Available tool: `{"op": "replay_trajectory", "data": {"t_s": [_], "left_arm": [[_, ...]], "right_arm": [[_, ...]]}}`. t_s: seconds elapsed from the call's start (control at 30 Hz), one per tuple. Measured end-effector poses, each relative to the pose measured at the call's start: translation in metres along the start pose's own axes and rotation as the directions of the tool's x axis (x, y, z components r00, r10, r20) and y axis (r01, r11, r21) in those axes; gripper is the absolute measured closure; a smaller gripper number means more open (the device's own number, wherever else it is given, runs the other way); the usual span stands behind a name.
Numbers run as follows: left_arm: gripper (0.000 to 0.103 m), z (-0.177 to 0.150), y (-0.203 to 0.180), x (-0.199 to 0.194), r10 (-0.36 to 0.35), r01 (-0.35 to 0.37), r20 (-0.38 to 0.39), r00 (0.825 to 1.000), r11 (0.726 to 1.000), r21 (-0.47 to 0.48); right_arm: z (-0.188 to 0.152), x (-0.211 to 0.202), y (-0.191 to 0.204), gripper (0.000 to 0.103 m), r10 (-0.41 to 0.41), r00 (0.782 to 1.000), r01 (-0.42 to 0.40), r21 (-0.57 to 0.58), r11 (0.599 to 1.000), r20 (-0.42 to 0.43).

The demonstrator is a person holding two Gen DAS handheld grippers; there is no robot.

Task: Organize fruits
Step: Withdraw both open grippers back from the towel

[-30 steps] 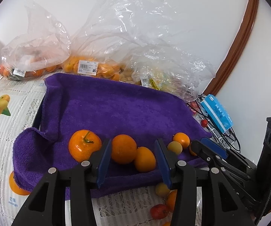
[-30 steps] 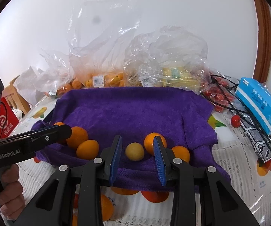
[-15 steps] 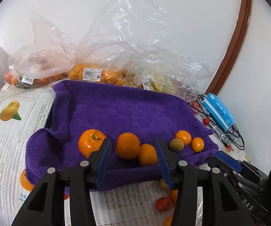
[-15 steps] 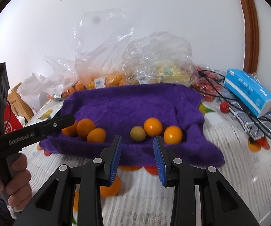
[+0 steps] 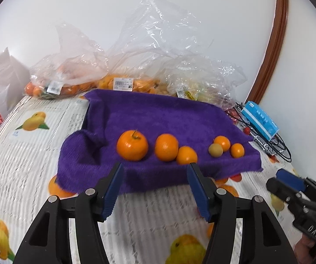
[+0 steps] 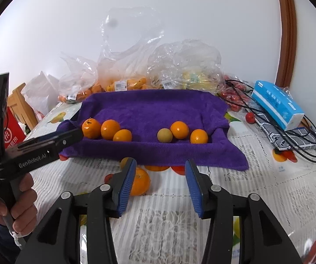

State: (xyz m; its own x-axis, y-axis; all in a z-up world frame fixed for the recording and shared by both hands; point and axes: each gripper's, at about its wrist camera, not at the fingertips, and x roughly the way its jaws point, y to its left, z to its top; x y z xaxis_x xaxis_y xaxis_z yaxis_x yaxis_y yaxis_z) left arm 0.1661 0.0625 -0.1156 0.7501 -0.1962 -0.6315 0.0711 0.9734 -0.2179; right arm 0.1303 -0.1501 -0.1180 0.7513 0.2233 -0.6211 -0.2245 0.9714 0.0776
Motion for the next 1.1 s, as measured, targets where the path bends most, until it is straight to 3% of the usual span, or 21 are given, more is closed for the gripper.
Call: {"op": "replay_trajectory", "data": {"t_s": [0.4, 0.6, 0.93, 1.1], "left_arm": [[0.042, -0.02, 0.011, -0.021, 0.026, -0.026, 0.018, 0.999, 1.0, 0.005], [0.042, -0.026, 0.017, -0.028, 0.074, -0.074, 0.038, 0.997, 0.997, -0.002], [0.042, -0.031, 0.036, -0.034, 0.056, -0.054, 0.02, 0.998, 0.995, -0.085], [0.042, -0.035, 0.028, -0.038, 0.105, -0.104, 0.023, 0.994, 0.994, -0.03]], "right_arm": [[-0.007, -0.025, 0.001, 0.054, -0.053, 0.997, 0.052, 0.022, 0.998, 0.055], [-0.008, -0.023, -0.002, 0.054, -0.016, 1.0, 0.017, 0.071, 0.997, -0.006], [-0.017, -0.014, 0.007, 0.059, -0.003, 0.999, 0.006, 0.072, 0.997, -0.04], [-0.021, -0.002, 0.009, 0.059, 0.014, 0.998, -0.008, 0.094, 0.996, -0.065]]}}
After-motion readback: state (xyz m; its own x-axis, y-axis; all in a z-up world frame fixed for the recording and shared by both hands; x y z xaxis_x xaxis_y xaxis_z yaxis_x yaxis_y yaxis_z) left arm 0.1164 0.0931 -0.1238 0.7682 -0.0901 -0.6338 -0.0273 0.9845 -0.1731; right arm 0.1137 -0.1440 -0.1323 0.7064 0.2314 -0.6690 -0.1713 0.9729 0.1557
